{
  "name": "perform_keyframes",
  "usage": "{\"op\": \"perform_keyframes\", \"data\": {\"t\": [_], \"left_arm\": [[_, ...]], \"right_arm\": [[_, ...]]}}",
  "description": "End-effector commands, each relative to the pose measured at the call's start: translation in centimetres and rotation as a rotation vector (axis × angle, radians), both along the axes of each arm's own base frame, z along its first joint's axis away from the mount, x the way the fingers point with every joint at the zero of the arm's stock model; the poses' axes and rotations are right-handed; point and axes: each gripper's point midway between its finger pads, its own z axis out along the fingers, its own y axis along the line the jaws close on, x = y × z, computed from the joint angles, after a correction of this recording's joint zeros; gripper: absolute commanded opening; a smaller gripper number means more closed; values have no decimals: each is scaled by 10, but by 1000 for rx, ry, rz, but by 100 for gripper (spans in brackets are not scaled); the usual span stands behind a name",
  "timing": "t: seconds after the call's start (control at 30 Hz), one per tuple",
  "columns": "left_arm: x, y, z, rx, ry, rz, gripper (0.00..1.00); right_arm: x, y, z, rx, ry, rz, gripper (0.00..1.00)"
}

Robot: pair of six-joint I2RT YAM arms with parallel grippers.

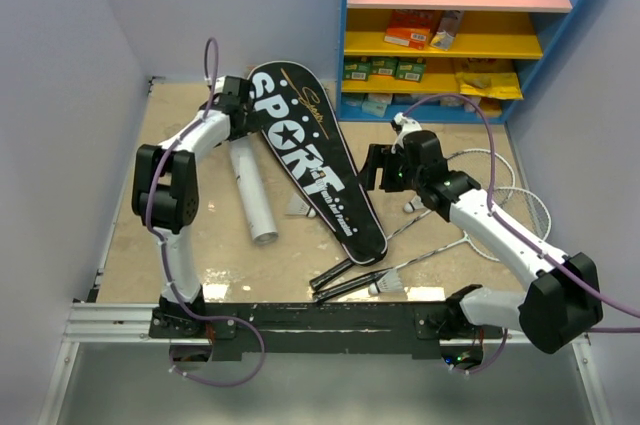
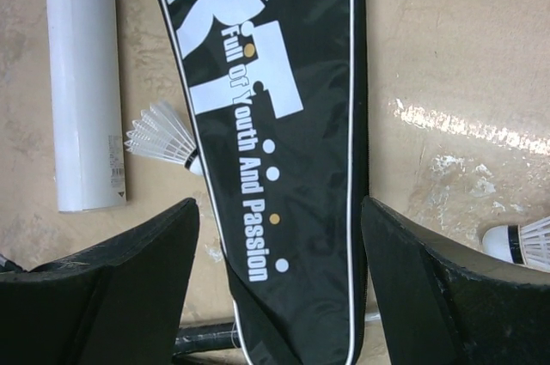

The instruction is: Pack up the badminton gear

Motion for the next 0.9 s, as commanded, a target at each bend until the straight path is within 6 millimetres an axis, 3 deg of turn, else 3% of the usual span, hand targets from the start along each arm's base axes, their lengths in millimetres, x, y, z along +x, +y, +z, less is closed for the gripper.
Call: {"op": "perform_keyframes", "data": {"t": [0.0, 0.27, 0.5, 0.6, 0.73, 0.87], "left_arm": [[22, 4, 2, 19, -34, 0, 99], [28, 5, -34, 61, 43, -46, 99], [29, 9, -48, 98, 58, -84, 98], [29, 9, -53, 98, 60, -105, 88], [26, 9, -58, 102, 63, -123, 62], [20, 10, -55, 90, 61, -130, 49]], "right_arm": [[-2, 3, 12, 25, -45, 19, 79], [-5, 3, 2, 29, -20, 8, 78], [-8, 0, -3, 12, -10, -1, 77], [-7, 1, -5, 9, -4, 2, 73], [-7, 4, -7, 6, 4, 13, 67], [-5, 6, -6, 5, 3, 16, 67]]}}
